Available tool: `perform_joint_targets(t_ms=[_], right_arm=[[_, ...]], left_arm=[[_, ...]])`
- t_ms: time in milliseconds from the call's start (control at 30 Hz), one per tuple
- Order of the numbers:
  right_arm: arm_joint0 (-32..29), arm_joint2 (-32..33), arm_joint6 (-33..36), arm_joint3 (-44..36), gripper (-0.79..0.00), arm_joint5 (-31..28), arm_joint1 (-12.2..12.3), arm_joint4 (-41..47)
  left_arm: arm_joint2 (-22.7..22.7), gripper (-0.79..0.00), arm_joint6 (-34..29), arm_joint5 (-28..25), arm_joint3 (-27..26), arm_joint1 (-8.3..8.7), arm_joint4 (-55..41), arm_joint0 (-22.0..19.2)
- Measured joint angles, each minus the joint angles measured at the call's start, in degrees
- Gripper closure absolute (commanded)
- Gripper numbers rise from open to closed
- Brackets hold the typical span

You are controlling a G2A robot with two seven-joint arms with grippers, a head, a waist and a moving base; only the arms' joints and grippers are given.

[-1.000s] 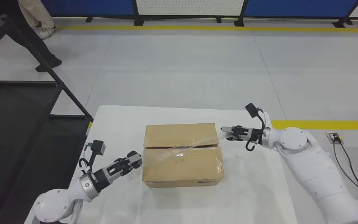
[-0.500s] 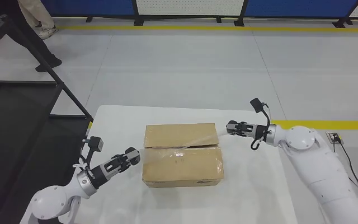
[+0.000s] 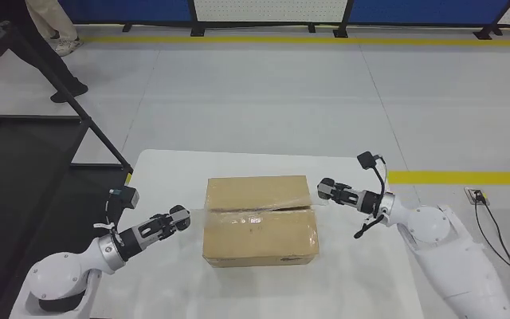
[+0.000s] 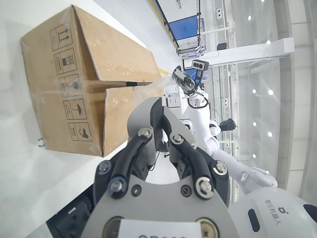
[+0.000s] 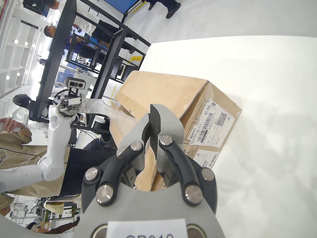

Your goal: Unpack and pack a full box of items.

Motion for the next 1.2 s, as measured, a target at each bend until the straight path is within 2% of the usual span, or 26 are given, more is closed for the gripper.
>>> perform_joint_targets(t_ms=[267,467,967,1200], right_arm=[[-5.6,2.5,-4.7,-6.0,0.000,1.6,0.6,-3.6],[-7.2,2.8,-6.2,-7.7,0.000,4.1,0.6,-5.6],[-7.2,1.6,-8.2,-7.7,0.000,7.4,-0.1,-8.5],[-6.8,1.6,-8.3,-6.5,0.000,6.5,-0.4,-8.7]], left_arm=[[1.1,0.000,-3.2,1.6,4.5,0.63,0.6,-4.9],[2.4,0.000,-4.2,1.7,7.9,0.90,0.6,-7.3],[4.8,0.000,-4.7,1.3,13.5,1.48,0.9,-10.0],[5.4,0.000,-4.7,1.4,14.9,1.73,0.4,-10.5]])
